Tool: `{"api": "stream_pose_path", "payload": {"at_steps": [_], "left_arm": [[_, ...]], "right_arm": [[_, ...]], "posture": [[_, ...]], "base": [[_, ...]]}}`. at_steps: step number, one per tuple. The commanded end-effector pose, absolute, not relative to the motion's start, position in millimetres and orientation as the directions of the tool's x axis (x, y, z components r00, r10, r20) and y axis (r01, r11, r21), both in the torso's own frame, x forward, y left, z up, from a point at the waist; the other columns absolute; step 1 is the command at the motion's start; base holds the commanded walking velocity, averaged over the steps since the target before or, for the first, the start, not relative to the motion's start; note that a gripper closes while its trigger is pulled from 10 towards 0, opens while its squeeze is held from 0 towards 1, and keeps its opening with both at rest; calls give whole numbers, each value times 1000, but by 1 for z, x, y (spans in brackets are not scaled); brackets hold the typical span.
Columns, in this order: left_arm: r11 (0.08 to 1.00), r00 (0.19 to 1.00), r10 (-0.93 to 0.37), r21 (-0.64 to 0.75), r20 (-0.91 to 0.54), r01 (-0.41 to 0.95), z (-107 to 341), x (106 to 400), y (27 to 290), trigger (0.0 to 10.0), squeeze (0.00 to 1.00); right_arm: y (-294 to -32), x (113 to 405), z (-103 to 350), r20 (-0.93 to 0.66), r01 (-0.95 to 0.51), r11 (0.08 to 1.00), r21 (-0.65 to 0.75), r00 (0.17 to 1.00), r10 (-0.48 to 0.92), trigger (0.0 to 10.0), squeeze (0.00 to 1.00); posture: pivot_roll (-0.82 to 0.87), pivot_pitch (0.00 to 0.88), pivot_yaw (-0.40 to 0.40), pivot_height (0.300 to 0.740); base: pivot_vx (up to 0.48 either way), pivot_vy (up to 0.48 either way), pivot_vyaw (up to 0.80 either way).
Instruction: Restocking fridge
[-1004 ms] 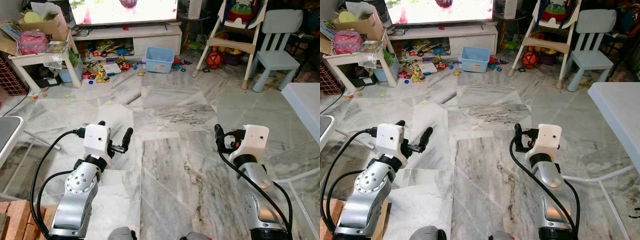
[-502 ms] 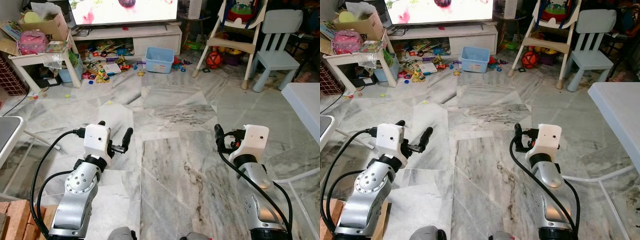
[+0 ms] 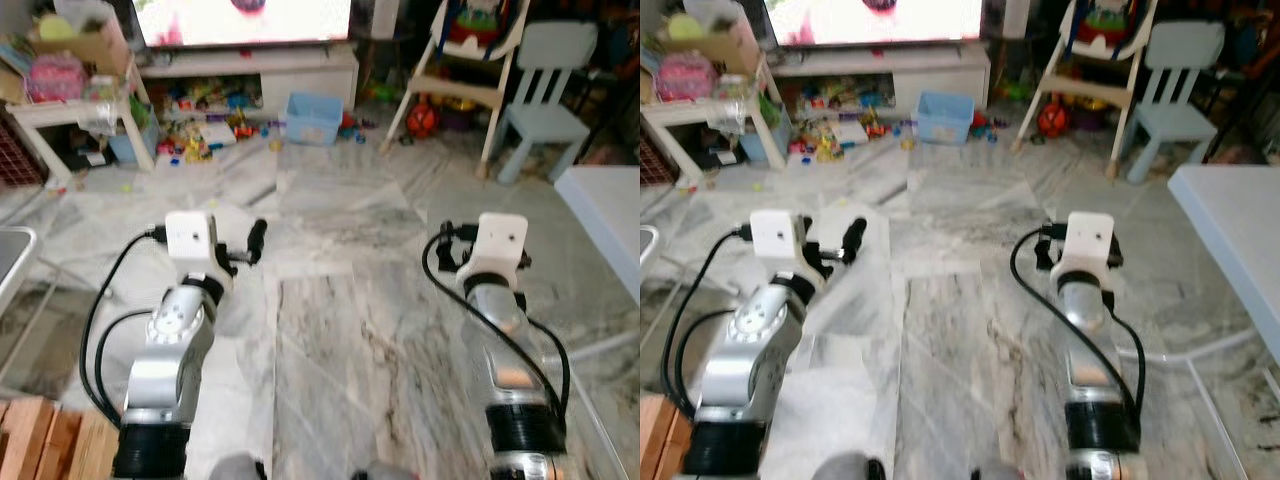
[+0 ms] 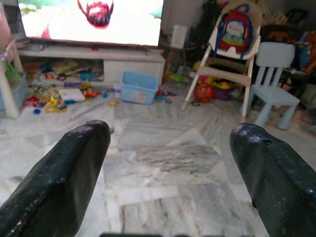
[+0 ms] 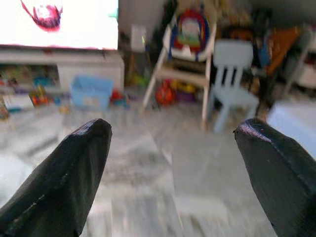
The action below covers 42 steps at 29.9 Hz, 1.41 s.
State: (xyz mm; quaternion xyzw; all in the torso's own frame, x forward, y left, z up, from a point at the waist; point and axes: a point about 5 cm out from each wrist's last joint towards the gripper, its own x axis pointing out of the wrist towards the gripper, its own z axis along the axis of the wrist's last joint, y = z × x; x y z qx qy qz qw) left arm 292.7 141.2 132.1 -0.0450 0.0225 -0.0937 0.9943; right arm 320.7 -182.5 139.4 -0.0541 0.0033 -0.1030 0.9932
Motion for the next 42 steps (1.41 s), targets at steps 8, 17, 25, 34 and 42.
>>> {"api": "stream_pose_path", "payload": {"at_steps": [8,17,25,34,42], "left_arm": [[974,976,-214,-79,-28,212,135,297,146,10000,0],[963,966,-256,-98,-28,252,136,296,134,10000,0],[954,959,-281,-113,-28,276,136,297,129,10000,0],[946,951,-308,-111,-25,304,138,297,125,10000,0],[942,948,-318,-121,-23,313,138,297,124,10000,0]], "right_arm": [[-190,340,147,9,221,967,-130,975,-222,10000,0],[-186,334,143,11,233,969,-81,972,-233,10000,0],[-184,330,145,33,262,960,-98,965,-260,10000,0],[-191,328,143,29,348,931,-109,937,-347,10000,0],[-190,328,148,70,357,923,-143,934,-351,10000,0]], "posture": [[-4,0,18,740],[-6,12,27,740],[-14,13,33,740],[-11,17,36,740],[-14,17,38,740]], "base": [[445,0,-687],[472,0,-691],[449,0,0],[424,0,-329],[424,0,-161]]}}
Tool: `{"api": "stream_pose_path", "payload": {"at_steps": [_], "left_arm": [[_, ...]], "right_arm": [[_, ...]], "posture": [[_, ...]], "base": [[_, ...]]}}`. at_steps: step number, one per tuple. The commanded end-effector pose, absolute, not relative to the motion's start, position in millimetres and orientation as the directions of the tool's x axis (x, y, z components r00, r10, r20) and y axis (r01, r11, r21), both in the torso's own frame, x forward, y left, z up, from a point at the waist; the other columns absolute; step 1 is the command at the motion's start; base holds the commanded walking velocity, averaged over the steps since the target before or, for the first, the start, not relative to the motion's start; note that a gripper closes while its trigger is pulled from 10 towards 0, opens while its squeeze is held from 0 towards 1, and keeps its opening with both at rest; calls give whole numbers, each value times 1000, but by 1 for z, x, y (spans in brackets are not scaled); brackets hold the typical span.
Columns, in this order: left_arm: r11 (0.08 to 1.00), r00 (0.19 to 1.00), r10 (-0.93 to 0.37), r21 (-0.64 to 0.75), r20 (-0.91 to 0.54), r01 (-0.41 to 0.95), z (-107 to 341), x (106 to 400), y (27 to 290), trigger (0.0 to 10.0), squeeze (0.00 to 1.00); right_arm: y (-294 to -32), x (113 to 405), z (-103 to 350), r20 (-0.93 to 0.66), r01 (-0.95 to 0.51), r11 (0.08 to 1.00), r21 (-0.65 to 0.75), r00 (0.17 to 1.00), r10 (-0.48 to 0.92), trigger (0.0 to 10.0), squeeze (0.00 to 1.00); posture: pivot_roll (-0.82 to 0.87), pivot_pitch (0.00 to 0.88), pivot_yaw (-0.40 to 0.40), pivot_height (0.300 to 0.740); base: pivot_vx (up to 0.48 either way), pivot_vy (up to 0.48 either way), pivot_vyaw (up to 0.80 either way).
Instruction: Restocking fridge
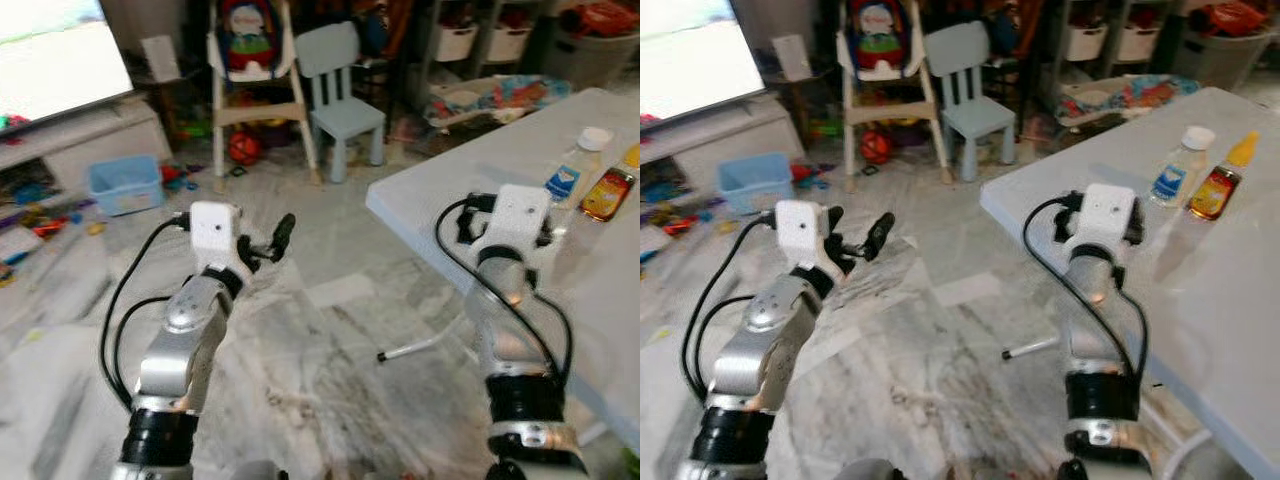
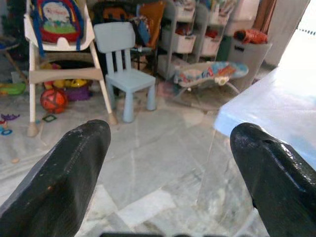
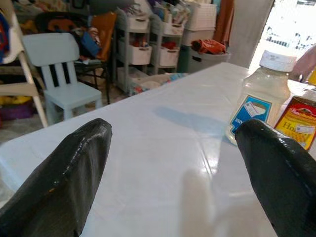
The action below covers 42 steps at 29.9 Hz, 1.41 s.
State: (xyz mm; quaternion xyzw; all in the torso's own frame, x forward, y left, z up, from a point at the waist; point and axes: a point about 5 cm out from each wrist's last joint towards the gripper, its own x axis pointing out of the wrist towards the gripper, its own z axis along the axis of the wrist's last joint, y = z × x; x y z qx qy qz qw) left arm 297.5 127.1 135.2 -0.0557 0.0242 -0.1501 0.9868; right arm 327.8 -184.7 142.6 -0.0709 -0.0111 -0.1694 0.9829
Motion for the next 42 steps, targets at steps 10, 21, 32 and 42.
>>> {"api": "stream_pose_path", "payload": {"at_steps": [10,21,32,42], "left_arm": [[928,934,-355,-132,-24,349,137,293,116,10000,0],[925,932,-362,-128,-22,357,137,292,114,10000,0],[919,924,-381,-126,-27,375,136,290,113,10000,0],[908,916,-402,-141,-17,395,137,288,110,10000,0]], "right_arm": [[-190,329,150,78,385,910,-156,923,-377,10000,0],[-188,329,154,105,390,906,-164,920,-377,10000,0],[-190,330,155,100,418,896,-146,908,-407,10000,0],[-189,330,155,103,428,890,-158,903,-417,10000,0]], "posture": [[-14,18,38,740],[-13,10,41,740],[-7,8,40,740],[-10,8,42,740]], "base": [[345,333,-525],[339,329,-174],[314,0,-291],[0,0,-800]]}}
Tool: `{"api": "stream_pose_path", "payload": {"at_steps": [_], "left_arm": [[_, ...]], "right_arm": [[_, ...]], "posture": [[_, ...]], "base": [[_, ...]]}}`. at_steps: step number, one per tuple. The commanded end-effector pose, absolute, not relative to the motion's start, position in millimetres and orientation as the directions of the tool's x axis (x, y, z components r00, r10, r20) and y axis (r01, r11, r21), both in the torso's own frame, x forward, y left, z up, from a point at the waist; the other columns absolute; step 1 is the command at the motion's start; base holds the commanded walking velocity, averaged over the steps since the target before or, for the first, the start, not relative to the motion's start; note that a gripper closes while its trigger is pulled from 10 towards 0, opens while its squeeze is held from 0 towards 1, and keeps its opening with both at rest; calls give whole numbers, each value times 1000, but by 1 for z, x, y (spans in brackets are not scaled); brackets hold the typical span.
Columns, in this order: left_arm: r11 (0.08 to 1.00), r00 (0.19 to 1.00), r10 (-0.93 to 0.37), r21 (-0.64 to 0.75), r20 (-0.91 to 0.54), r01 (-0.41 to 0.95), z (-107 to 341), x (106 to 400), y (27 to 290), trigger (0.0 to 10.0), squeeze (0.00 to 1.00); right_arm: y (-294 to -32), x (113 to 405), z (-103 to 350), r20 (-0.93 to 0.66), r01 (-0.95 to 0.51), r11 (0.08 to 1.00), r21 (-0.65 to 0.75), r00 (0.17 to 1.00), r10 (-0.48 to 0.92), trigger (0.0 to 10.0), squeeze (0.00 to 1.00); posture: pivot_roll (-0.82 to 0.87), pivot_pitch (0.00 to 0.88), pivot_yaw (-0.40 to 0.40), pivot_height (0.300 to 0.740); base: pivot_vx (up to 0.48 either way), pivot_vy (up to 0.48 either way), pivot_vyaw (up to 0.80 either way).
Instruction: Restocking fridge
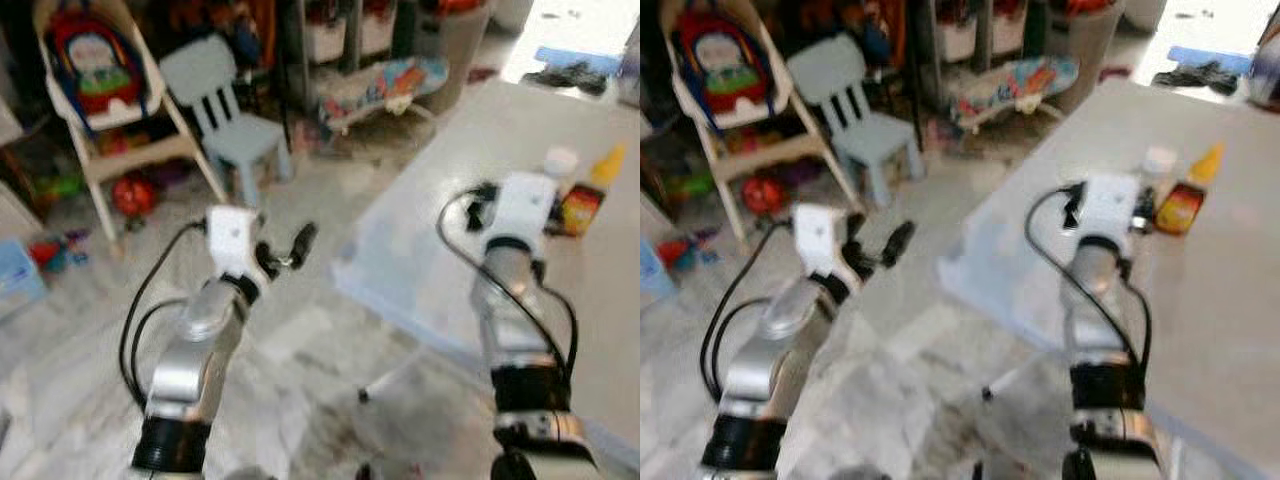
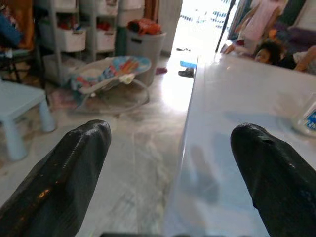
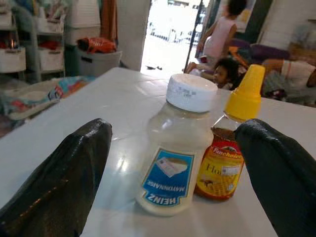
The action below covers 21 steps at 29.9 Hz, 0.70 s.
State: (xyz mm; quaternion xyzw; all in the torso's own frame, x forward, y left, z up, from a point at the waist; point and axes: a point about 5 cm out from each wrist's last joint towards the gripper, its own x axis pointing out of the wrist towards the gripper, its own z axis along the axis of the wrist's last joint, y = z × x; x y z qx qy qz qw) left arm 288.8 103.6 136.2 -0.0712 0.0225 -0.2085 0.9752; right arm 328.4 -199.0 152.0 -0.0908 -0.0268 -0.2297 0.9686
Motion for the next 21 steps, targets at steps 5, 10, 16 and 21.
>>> {"api": "stream_pose_path", "payload": {"at_steps": [5,10,16,21], "left_arm": [[904,914,-406,-150,-15,400,137,288,109,10000,0],[901,911,-412,-152,-11,406,138,288,108,10000,0],[903,913,-408,-154,-10,402,138,289,108,10000,0],[913,924,-382,-156,1,377,140,290,111,10000,0]], "right_arm": [[-188,330,156,107,428,889,-162,903,-415,10000,0],[-187,330,156,109,430,889,-159,903,-417,10000,0],[-186,330,158,121,430,889,-157,902,-415,10000,1000],[-179,332,160,121,375,917,-139,925,-360,10000,0]], "posture": [[-12,9,42,740],[-12,9,41,740],[-11,14,42,740],[-10,17,45,740]], "base": [[0,0,-800],[0,0,-800],[0,0,-800],[0,0,-545]]}}
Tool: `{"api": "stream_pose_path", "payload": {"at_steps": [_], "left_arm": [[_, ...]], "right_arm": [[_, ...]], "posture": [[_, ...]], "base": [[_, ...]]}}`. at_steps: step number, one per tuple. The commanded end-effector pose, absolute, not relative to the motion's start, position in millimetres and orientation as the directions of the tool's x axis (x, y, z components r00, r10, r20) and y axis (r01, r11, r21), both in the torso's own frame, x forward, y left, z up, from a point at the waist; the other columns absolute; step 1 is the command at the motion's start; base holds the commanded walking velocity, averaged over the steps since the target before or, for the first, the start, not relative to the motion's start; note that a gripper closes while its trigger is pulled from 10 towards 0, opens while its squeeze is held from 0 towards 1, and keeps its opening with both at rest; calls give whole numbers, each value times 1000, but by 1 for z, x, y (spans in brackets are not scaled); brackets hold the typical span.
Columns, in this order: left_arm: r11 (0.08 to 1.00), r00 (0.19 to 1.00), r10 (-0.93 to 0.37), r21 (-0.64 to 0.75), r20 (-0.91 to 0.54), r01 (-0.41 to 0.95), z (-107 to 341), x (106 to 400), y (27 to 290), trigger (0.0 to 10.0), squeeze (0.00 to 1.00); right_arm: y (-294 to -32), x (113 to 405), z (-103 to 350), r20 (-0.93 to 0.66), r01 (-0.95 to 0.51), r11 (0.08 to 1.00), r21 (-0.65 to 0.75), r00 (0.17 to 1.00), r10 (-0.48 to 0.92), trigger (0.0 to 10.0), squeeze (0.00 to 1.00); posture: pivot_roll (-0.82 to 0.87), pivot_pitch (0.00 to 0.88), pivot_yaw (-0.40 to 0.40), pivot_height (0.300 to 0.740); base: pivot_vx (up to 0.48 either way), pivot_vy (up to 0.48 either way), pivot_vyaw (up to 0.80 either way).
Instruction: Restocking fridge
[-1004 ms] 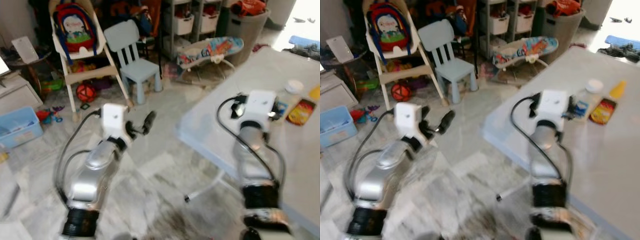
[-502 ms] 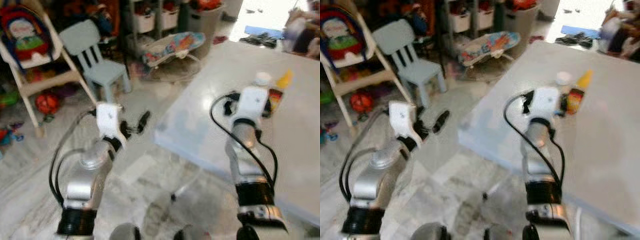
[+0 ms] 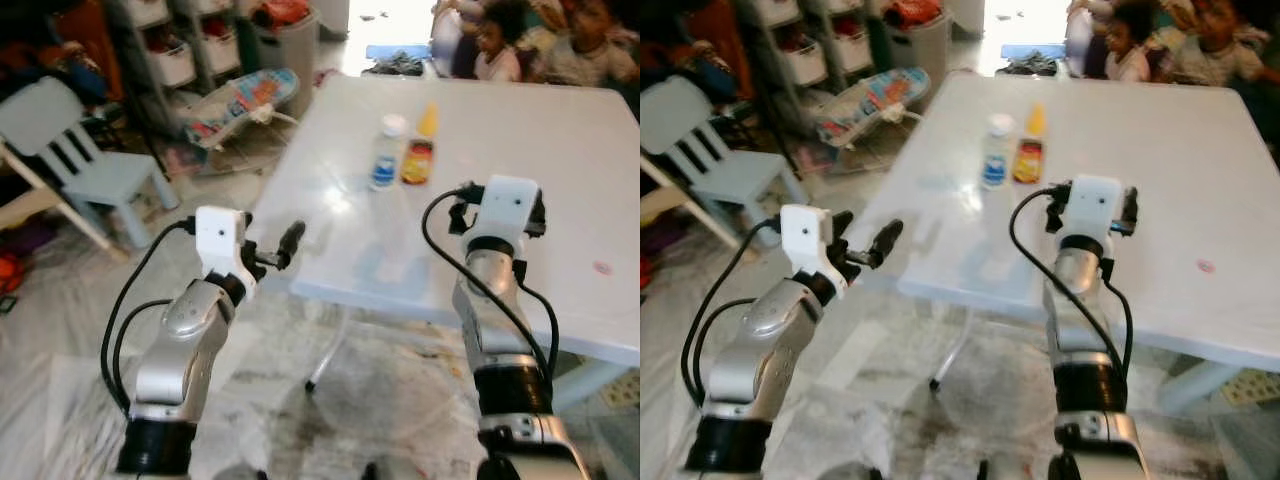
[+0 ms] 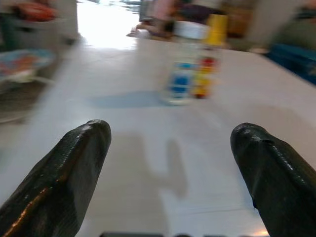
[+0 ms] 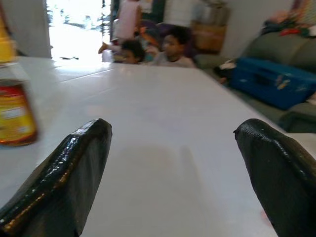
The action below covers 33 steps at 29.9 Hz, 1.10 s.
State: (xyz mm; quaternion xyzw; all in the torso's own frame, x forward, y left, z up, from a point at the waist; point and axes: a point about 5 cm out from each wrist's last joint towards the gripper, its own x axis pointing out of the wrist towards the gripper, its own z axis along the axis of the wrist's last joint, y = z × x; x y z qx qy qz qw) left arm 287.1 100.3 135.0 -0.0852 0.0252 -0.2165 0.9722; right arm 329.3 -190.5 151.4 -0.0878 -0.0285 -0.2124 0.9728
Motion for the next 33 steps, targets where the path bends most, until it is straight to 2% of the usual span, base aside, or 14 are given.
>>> {"api": "stream_pose_path", "payload": {"at_steps": [1,5,12,28,33], "left_arm": [[916,929,-371,-160,7,367,140,290,112,10000,0],[922,934,-358,-156,13,356,142,291,114,10000,0],[928,940,-341,-157,14,339,142,292,115,10000,0],[927,940,-342,-156,20,340,143,294,111,10000,0],[926,938,-345,-157,21,344,143,293,110,10000,0]], "right_arm": [[-177,332,161,127,360,922,-143,930,-344,10000,0],[-172,332,161,131,322,937,-136,943,-305,10000,0],[-168,330,163,144,272,953,-137,957,-252,10000,0],[-169,328,163,145,241,961,-134,964,-222,10000,0],[-169,328,162,144,239,963,-122,965,-222,10000,0]], "posture": [[-10,18,45,740],[-10,19,47,740],[-14,22,53,740],[-20,24,54,740],[-20,22,52,740]], "base": [[0,0,0],[0,0,0],[335,0,0],[413,0,569],[421,0,0]]}}
